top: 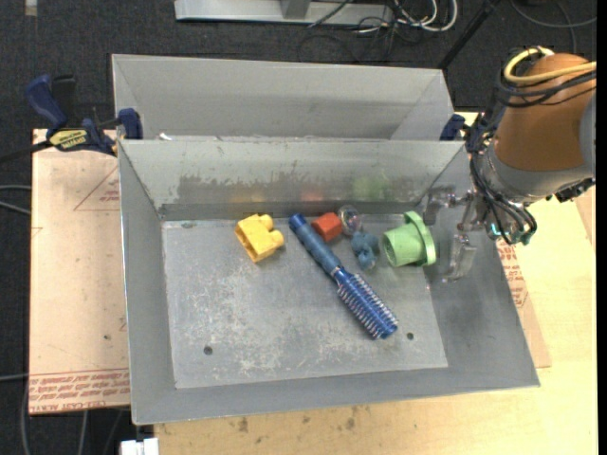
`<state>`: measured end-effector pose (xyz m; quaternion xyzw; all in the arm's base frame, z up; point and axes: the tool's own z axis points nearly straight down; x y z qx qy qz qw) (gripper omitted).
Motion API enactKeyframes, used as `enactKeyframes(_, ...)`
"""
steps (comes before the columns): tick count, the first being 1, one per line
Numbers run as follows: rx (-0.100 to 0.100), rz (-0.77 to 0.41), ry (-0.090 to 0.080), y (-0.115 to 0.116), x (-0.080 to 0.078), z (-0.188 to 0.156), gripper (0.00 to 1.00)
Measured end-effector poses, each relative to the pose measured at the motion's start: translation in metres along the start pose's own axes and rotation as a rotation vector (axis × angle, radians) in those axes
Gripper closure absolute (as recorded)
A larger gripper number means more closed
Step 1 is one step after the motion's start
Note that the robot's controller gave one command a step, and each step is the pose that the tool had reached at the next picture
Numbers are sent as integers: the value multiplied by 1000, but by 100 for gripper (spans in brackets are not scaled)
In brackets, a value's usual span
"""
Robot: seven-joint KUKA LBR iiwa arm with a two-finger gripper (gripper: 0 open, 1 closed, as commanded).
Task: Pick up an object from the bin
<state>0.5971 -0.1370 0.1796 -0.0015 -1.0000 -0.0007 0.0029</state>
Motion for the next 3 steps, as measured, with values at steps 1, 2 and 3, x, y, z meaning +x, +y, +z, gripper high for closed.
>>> enactKeyframes(1, -2, 169, -1, 19, -21, 106, 0)
enactKeyframes(2, 0, 168, -5, 18, -22, 103, 100)
enactKeyframes(3, 3, 120, -18, 1, -20, -43, 100)
